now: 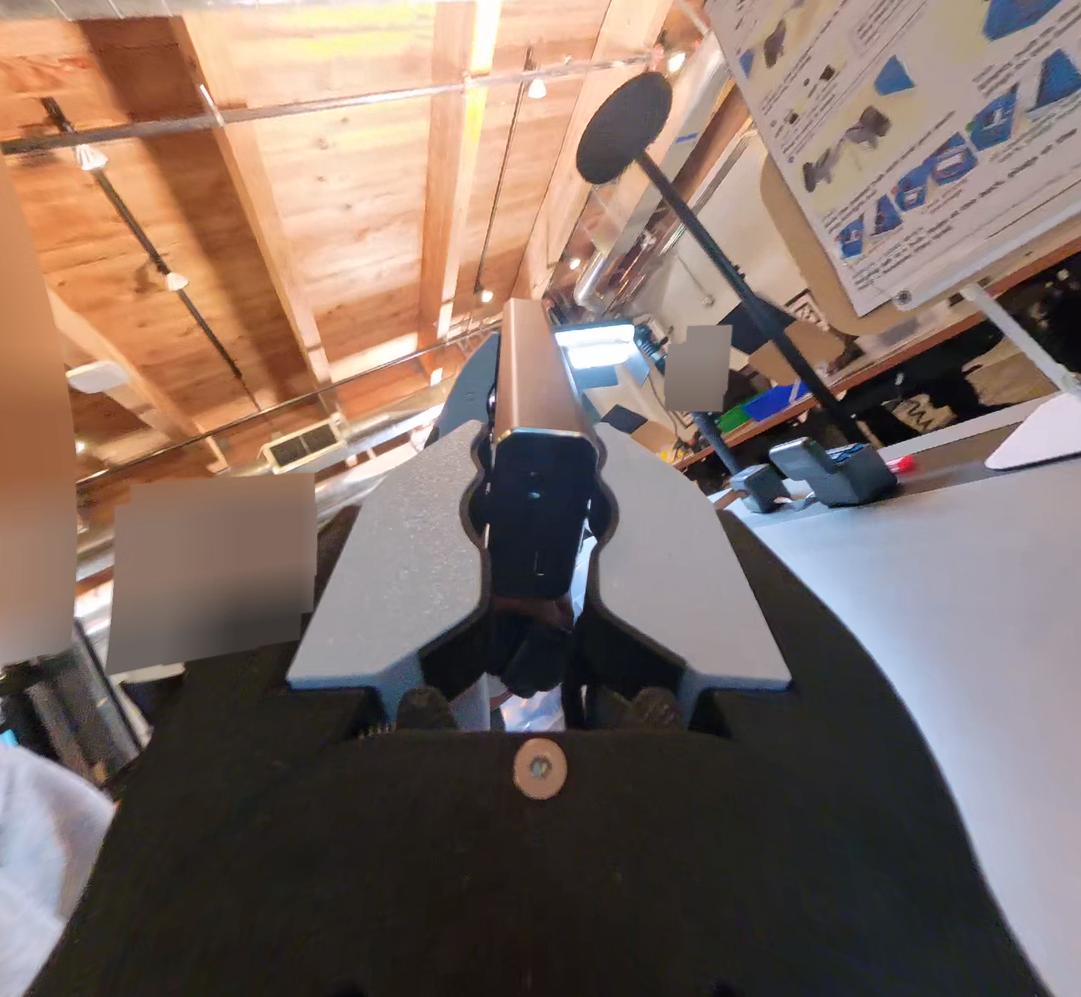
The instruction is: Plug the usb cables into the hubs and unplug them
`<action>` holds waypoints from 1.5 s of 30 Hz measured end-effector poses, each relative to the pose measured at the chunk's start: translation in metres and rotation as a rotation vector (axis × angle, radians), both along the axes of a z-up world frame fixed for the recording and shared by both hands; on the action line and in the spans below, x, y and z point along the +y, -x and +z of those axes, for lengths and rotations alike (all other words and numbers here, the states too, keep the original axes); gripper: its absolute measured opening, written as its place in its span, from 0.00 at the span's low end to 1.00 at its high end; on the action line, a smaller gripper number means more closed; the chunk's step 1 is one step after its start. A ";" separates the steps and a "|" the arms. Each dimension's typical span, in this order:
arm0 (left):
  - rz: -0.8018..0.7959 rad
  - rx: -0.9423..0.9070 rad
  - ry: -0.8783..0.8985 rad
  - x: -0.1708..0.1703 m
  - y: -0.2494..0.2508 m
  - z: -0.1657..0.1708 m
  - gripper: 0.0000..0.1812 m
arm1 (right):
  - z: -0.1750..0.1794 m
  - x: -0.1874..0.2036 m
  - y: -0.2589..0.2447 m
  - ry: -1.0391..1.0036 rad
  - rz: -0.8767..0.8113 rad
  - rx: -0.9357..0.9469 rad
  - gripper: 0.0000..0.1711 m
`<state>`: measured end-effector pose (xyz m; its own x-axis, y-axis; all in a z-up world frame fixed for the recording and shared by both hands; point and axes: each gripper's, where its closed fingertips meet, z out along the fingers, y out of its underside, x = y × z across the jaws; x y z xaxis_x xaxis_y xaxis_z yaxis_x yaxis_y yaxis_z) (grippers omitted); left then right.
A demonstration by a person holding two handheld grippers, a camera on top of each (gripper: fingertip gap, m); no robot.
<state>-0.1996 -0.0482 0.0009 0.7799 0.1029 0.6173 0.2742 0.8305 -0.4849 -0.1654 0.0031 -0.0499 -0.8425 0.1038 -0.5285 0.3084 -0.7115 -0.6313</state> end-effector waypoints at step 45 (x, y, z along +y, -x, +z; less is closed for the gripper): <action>0.337 0.109 0.821 -0.014 0.030 -0.108 0.43 | -0.040 0.056 0.122 -1.482 0.145 0.223 0.16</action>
